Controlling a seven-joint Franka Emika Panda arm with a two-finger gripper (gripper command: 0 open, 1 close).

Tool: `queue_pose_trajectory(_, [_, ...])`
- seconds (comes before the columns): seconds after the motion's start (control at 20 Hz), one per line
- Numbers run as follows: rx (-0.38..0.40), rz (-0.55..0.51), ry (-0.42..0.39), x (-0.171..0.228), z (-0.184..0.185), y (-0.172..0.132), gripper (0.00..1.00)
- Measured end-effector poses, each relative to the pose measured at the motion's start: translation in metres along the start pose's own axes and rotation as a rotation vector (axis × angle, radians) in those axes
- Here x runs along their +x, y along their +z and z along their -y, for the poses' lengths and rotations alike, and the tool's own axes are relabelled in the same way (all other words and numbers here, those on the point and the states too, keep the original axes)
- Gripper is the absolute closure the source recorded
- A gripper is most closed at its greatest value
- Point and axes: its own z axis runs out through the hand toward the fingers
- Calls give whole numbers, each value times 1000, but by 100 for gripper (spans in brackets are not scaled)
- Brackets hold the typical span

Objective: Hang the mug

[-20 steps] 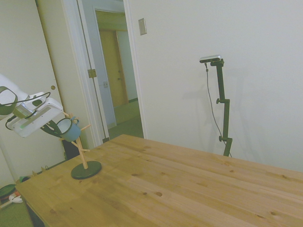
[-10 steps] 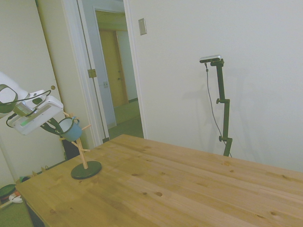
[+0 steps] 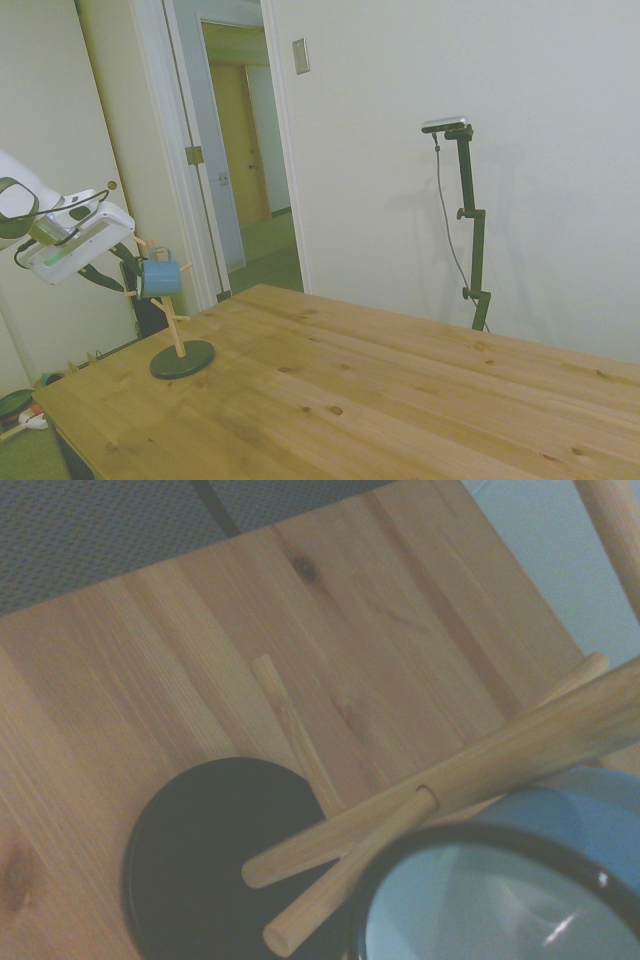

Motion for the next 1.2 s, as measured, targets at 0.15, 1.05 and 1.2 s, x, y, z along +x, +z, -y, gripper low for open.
queue_pose_trajectory(0.15, [1,-2,9,1,-4,-1,0])
queue_pose_trajectory(1.05, [161,140,595,-25,-269,-12,0])
queue_pose_trajectory(1.2, [131,188,693,-33,-311,15,0])
